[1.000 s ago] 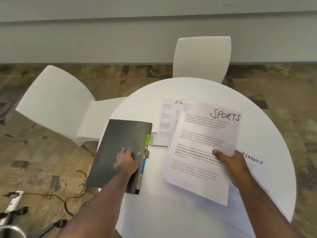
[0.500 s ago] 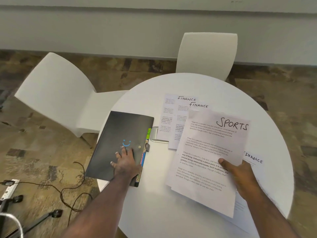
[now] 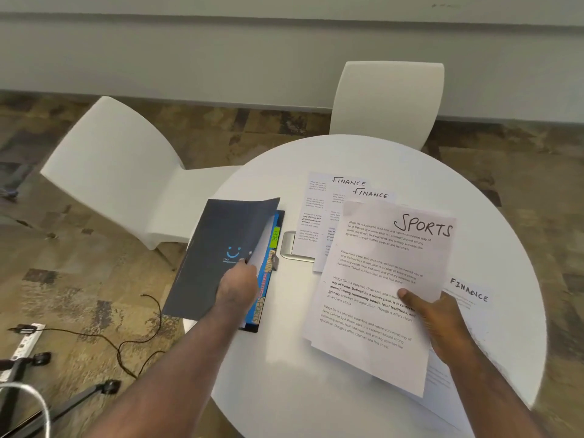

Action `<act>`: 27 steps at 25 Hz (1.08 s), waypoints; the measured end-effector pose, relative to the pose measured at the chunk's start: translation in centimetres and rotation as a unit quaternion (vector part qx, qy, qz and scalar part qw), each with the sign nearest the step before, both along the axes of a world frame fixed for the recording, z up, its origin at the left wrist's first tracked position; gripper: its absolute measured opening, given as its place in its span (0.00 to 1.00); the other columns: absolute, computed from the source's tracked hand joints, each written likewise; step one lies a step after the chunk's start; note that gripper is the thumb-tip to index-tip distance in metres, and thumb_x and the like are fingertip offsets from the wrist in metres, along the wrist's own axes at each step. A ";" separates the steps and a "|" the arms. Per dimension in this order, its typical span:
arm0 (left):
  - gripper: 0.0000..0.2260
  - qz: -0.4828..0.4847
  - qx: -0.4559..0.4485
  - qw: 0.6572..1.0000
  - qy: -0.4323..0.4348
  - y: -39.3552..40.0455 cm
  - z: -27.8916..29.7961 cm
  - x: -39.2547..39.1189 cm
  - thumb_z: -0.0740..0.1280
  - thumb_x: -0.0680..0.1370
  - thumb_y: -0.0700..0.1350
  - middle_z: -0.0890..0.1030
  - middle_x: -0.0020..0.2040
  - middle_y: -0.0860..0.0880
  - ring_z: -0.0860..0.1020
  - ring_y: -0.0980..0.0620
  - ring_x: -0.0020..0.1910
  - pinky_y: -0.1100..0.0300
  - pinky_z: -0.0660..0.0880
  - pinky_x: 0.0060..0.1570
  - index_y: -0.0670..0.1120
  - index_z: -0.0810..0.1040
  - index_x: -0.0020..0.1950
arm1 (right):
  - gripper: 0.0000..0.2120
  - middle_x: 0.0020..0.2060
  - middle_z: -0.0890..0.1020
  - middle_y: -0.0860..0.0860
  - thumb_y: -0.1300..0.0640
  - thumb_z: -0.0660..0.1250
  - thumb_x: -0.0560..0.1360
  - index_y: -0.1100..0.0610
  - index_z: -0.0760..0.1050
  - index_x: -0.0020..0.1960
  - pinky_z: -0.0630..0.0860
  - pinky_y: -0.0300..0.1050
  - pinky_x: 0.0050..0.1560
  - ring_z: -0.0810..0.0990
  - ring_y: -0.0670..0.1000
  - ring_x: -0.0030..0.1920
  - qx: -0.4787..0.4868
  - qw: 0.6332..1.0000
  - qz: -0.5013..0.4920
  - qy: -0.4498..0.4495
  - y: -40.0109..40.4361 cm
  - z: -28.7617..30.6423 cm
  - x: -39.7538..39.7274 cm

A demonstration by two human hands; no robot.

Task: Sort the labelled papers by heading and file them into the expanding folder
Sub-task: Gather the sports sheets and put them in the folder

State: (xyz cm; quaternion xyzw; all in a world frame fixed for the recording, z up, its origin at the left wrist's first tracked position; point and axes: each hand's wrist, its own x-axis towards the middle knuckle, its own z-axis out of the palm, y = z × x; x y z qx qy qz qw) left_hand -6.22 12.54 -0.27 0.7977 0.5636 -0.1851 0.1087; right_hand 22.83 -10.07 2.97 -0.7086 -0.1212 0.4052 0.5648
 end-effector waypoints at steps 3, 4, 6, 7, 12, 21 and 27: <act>0.07 0.076 0.039 0.995 -0.053 1.0 2.3 -0.9 0.61 0.77 0.40 0.82 0.47 0.46 0.81 0.46 0.43 0.56 0.76 0.39 0.44 0.78 0.49 | 0.13 0.47 0.88 0.47 0.63 0.76 0.69 0.52 0.81 0.52 0.78 0.50 0.53 0.87 0.49 0.46 0.008 1.000 0.003 0.008 0.1 0.1 -0.2; 0.07 0.096 0.058 0.991 -0.080 1.1 2.8 -1.2 0.60 0.77 0.42 0.81 0.46 0.48 0.80 0.47 0.41 0.56 0.76 0.37 0.46 0.78 0.50 | 0.14 0.48 0.88 0.48 0.63 0.76 0.69 0.52 0.81 0.53 0.78 0.50 0.53 0.87 0.50 0.47 0.013 1.000 0.005 0.009 0.2 0.2 -0.2; 0.08 0.115 0.077 0.983 -0.118 0.9 3.7 -1.4 0.62 0.77 0.49 0.79 0.49 0.49 0.81 0.48 0.45 0.55 0.78 0.41 0.48 0.75 0.53 | 0.16 0.49 0.87 0.48 0.63 0.76 0.70 0.53 0.80 0.56 0.78 0.50 0.54 0.87 0.50 0.49 0.018 1.000 0.011 0.011 0.4 0.2 -0.4; 0.13 0.105 0.085 0.984 -0.116 0.7 4.1 -1.3 0.64 0.77 0.55 0.78 0.53 0.49 0.80 0.48 0.48 0.53 0.78 0.43 0.48 0.73 0.56 | 0.16 0.49 0.87 0.48 0.63 0.76 0.70 0.53 0.80 0.56 0.78 0.50 0.54 0.87 0.50 0.48 0.017 1.000 0.011 0.011 0.5 0.2 -0.4; 0.31 0.063 0.143 0.986 -0.058 -0.5 4.8 -0.8 0.75 0.70 0.58 0.72 0.58 0.48 0.78 0.50 0.54 0.54 0.79 0.39 0.46 0.66 0.65 | 0.12 0.45 0.88 0.47 0.63 0.76 0.70 0.52 0.81 0.51 0.78 0.50 0.55 0.86 0.49 0.46 -0.001 1.000 0.003 0.005 1.0 0.1 -0.5; 0.18 0.035 0.099 0.992 -0.073 0.6 5.9 -0.1 0.71 0.75 0.45 0.72 0.63 0.46 0.76 0.48 0.56 0.53 0.78 0.40 0.49 0.74 0.65 | 0.19 0.53 0.86 0.54 0.63 0.75 0.71 0.56 0.79 0.60 0.76 0.63 0.63 0.84 0.58 0.54 -0.002 1.000 -0.001 0.009 0.7 0.2 0.0; 0.32 0.078 0.096 0.990 -0.064 0.7 5.3 0.5 0.71 0.70 0.63 0.73 0.56 0.48 0.75 0.50 0.56 0.55 0.74 0.39 0.45 0.68 0.65 | 0.13 0.50 0.87 0.53 0.62 0.76 0.70 0.53 0.81 0.52 0.76 0.63 0.62 0.85 0.58 0.52 -0.015 1.000 -0.005 0.014 0.7 0.2 0.3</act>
